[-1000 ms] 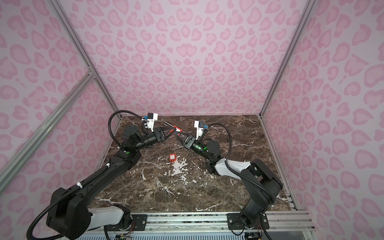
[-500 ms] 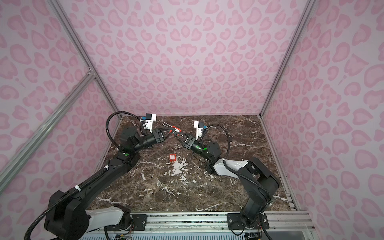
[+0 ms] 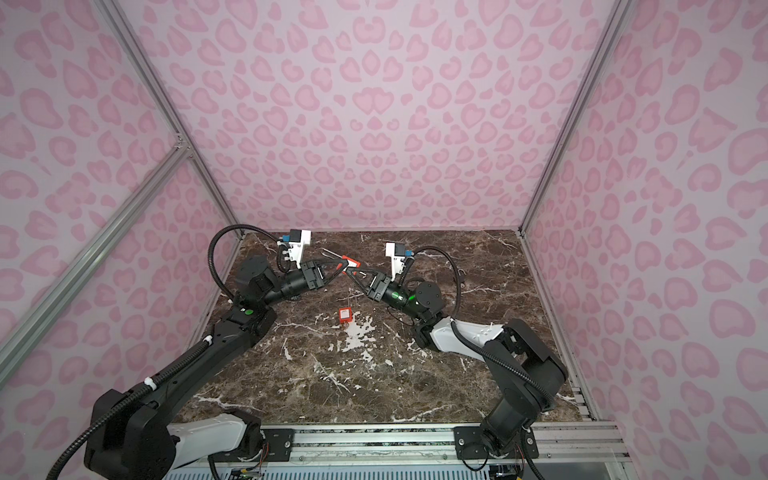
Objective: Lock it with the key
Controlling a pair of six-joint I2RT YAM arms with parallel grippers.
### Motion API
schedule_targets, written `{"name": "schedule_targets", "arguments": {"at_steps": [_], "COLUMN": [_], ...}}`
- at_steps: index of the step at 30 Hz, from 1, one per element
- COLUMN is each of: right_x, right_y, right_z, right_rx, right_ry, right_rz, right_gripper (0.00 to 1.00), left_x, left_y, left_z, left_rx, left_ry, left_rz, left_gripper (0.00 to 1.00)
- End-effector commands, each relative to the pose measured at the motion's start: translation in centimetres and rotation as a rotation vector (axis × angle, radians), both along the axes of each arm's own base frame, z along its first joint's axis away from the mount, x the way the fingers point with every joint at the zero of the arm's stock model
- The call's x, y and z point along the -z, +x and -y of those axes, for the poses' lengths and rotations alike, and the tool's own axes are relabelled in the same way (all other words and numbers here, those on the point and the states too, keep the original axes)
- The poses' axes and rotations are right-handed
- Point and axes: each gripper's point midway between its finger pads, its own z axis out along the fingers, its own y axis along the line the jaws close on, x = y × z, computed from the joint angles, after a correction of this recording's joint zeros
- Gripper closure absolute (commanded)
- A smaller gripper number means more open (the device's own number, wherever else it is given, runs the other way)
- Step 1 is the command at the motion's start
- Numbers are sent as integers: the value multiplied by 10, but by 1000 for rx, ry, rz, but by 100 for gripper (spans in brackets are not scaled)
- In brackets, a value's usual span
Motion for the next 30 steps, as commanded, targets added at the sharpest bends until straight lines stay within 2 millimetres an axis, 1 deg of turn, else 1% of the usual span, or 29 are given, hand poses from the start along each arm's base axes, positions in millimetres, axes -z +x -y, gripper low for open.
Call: {"name": "schedule_targets", "arguments": {"at_steps": [1, 10, 13, 19, 26, 30], "right_x": [-9, -5, -2, 0, -6, -6], "right_y": [10, 12, 12, 14, 13, 14], "right_z": [12, 11, 8, 8, 17, 14], "right_rx": [94, 94, 90, 97, 93, 82], "right_ry": [12, -5, -22, -31, 62, 60], "right_rz": [76, 63, 61, 58, 49, 48], "right_gripper": [92, 92, 90, 77, 58, 56], "left_x": [-1, 1, 3, 2, 0, -1], "left_y": [9, 5, 6, 7, 9, 9], "left_z": [-11, -13, -13, -13, -12, -12], "left_rx": [-76, -76, -76, -77, -77, -76], "left_ry": [-10, -7, -6, -9, -11, -12], "left_rz": [-14, -21, -25, -18, -12, -9], "left_gripper": [96, 96, 96, 96, 96, 96]}}
